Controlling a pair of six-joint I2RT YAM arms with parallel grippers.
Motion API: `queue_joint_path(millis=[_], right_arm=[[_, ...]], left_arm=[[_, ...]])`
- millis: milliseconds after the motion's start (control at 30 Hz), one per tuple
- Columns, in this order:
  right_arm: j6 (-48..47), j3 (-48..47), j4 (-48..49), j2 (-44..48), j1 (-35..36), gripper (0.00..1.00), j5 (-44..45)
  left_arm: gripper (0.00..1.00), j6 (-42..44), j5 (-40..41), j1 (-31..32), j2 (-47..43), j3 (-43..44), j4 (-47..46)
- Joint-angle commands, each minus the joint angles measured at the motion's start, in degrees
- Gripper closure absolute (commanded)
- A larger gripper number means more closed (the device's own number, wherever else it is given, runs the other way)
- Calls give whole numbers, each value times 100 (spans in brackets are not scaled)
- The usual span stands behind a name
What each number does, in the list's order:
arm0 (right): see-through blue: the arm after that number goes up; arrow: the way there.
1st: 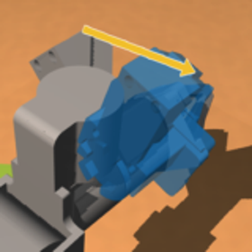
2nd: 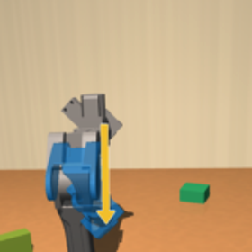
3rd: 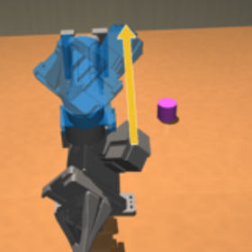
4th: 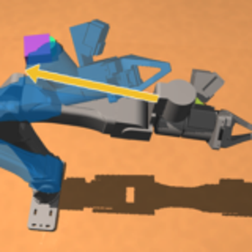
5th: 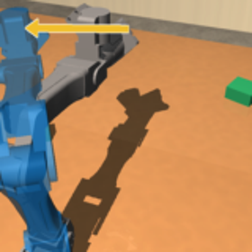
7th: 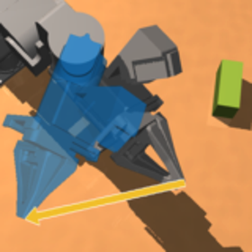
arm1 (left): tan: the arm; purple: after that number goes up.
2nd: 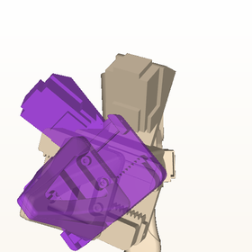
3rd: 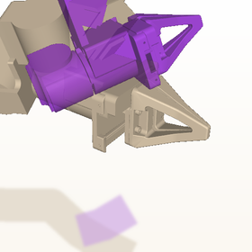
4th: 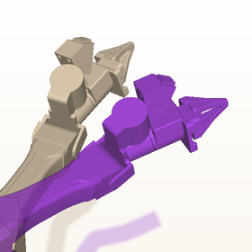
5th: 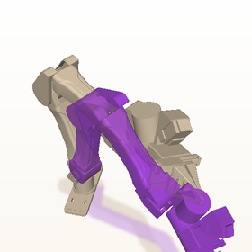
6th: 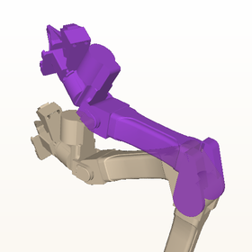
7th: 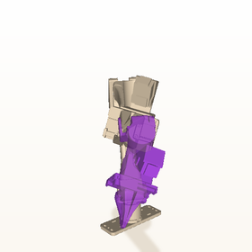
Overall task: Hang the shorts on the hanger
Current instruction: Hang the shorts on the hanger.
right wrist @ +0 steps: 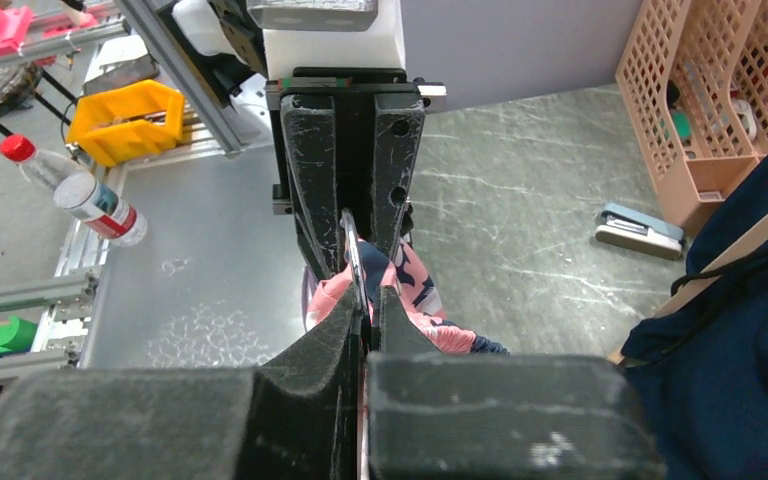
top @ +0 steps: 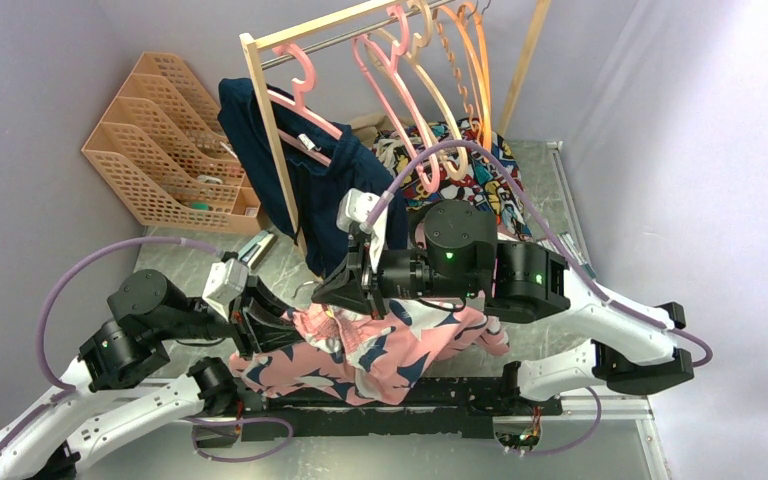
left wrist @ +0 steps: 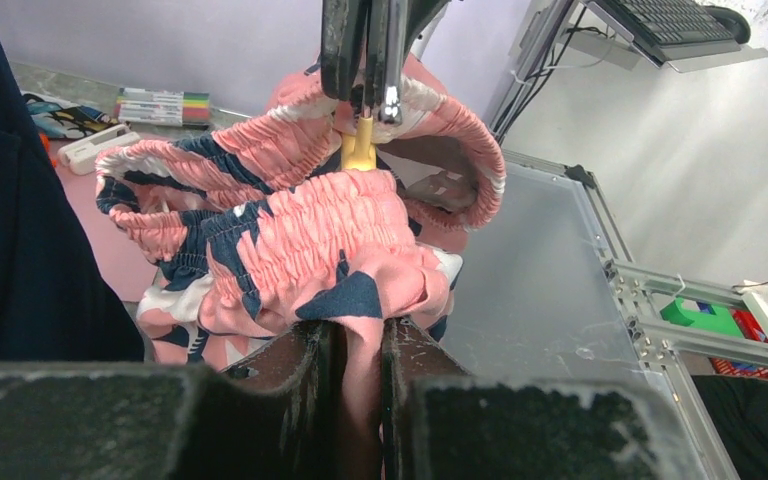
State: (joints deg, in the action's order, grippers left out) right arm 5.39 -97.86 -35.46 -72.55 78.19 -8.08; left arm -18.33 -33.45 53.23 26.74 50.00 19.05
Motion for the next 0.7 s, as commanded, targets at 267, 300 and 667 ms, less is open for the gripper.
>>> queue_joint_path(millis=[267,300,667], right_arm=[[279,979,1413,985,12,100,305],[293,1057,1494,1050,5,100,367],[320,1345,1674,1454,12,100,828]], left_arm=[[56,31,405,-15,-189,231,-144],[54,35,448,-14,-206,230,-94],[59,148,1220,-14,-677,341,541]])
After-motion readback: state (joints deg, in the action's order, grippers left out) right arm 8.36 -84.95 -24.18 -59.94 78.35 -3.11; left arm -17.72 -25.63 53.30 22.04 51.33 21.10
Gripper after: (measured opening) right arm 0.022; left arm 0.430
